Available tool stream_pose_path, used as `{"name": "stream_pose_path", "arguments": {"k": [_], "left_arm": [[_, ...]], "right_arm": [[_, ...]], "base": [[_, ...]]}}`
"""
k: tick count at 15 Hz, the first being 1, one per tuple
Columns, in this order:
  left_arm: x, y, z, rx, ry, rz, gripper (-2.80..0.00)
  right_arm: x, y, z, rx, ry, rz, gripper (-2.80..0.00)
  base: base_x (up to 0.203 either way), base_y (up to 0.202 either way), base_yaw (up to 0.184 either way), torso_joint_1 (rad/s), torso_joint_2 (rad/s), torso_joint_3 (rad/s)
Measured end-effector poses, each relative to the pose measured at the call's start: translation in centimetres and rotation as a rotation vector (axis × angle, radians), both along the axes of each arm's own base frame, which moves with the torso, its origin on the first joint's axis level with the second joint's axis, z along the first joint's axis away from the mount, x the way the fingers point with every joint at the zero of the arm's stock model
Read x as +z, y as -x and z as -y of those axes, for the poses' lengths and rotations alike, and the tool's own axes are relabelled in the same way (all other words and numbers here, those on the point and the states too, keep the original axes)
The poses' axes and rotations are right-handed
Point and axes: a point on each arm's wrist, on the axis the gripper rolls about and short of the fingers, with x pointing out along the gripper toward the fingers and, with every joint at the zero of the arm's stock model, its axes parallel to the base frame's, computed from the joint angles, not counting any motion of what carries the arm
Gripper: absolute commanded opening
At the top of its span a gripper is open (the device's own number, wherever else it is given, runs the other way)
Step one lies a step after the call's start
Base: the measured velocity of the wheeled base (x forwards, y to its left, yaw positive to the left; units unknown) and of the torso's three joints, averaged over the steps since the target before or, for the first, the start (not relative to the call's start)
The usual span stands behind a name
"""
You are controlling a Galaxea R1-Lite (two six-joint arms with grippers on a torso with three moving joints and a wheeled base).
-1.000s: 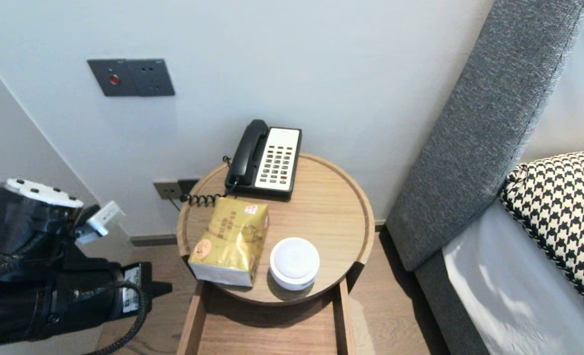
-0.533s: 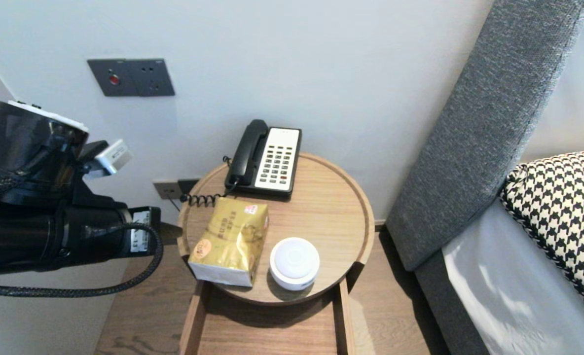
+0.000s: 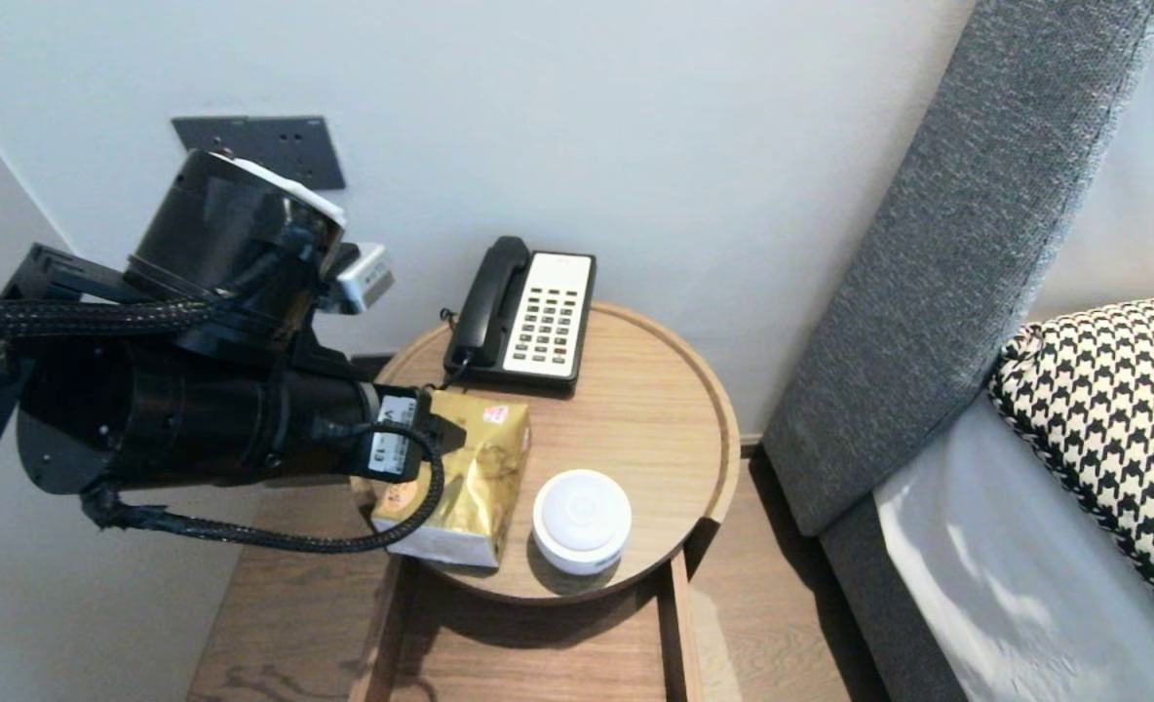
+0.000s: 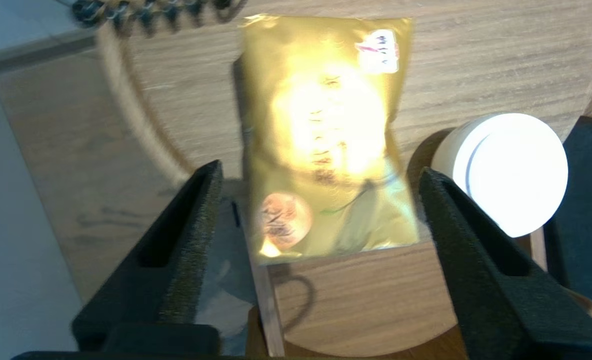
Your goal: Put the tissue on the table in the drawer one by one
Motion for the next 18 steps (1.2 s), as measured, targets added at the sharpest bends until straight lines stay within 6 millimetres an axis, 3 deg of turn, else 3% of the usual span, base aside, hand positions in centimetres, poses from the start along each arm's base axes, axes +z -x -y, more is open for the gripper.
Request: {"name": "stream_pose_path", "arguments": {"k": [8, 18], "left_arm": [[-3.2, -2.6, 3.1, 0.026, -0.099, 0.034, 0.00], [-7.6, -4.3, 4.8, 0.041, -0.160, -0.017, 0.00]], "right_arm": [[0.0, 0.0, 0.0, 0.000, 0.000, 0.000, -2.80], [0.0, 0.0, 0.0, 0.000, 0.000, 0.000, -2.80]], "base": [[0.000, 0.000, 0.000, 0.000, 0.00, 0.000], [0.000, 0.000, 0.000, 0.000, 0.00, 0.000]]}}
